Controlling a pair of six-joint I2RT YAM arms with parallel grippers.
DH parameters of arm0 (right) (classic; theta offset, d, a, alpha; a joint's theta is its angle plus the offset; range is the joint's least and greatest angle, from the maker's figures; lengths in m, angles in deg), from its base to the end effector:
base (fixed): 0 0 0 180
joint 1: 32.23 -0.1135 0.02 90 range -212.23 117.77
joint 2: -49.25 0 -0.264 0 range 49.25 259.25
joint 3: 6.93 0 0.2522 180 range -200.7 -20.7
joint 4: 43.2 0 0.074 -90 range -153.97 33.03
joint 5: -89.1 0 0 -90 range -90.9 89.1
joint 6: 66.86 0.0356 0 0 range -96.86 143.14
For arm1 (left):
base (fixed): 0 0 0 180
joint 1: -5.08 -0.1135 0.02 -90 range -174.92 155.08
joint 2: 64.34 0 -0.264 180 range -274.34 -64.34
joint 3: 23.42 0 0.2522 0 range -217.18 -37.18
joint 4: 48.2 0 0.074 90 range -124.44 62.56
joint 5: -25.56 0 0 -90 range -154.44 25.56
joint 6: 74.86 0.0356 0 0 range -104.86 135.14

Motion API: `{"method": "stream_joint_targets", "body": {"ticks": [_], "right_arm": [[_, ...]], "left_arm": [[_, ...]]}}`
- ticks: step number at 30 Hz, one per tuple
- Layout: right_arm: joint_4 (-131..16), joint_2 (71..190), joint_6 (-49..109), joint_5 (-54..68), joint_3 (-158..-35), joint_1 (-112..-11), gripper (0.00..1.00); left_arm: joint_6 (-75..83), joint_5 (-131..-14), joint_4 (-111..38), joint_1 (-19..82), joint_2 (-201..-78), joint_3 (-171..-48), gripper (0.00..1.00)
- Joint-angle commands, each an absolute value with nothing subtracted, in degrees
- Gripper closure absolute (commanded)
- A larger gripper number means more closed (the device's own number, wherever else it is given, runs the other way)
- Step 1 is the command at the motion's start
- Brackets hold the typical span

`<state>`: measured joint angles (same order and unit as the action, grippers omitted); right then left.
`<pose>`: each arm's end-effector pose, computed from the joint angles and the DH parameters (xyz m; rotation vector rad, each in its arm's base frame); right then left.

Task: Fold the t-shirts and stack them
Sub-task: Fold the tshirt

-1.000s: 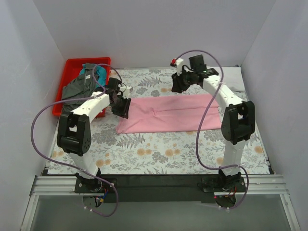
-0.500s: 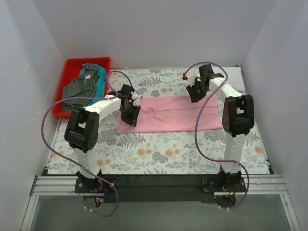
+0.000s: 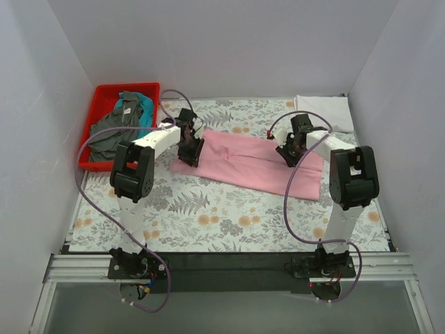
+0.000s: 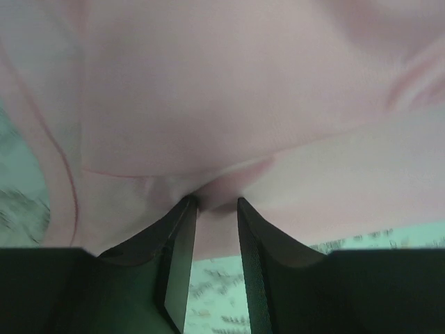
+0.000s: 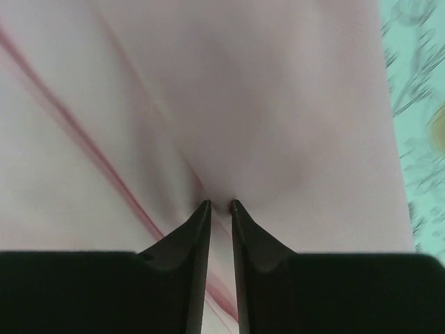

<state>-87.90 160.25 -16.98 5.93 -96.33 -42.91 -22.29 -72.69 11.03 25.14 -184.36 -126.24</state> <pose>0.3855 0.0770 0.1670 -1.1939 2.4352 0.0119 0.3915 -0.1484 0.1613 -0.4250 2.9516 -0.3592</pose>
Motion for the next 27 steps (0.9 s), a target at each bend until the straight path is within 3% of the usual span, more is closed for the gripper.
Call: {"method": "stream_joint_targets", "body": {"ticks": [1, 5, 9, 18, 23, 27], "right_arm": [[-91.9, 154.1, -18.7, 5.4, -84.4, -45.1, 0.75], [-97.8, 142.0, -16.1, 15.2, -77.8, -52.4, 0.73], [-100.1, 133.8, -10.1, 22.8, -82.4, -56.0, 0.68], [-99.2, 141.3, -14.0, 17.7, -86.3, -53.9, 0.72], [-94.4, 145.3, -13.9, 14.4, -84.1, -54.0, 0.75], [-93.5, 147.1, -14.4, 13.4, -80.0, -54.9, 0.84]], "left_arm": [[-18.4, -66.9, 6.9, 22.3, -196.0, -137.9, 0.71], [-16.7, -68.2, 8.6, 21.1, -205.2, -157.9, 0.71], [-17.6, -72.1, 9.8, 21.2, -207.3, -169.5, 0.68], [-22.6, -81.3, 2.5, 23.8, -185.0, -142.2, 0.67], [-26.9, -84.3, 2.8, 24.6, -181.1, -134.6, 0.66], [-27.0, -84.8, 2.6, 24.9, -181.2, -131.8, 0.66]]}}
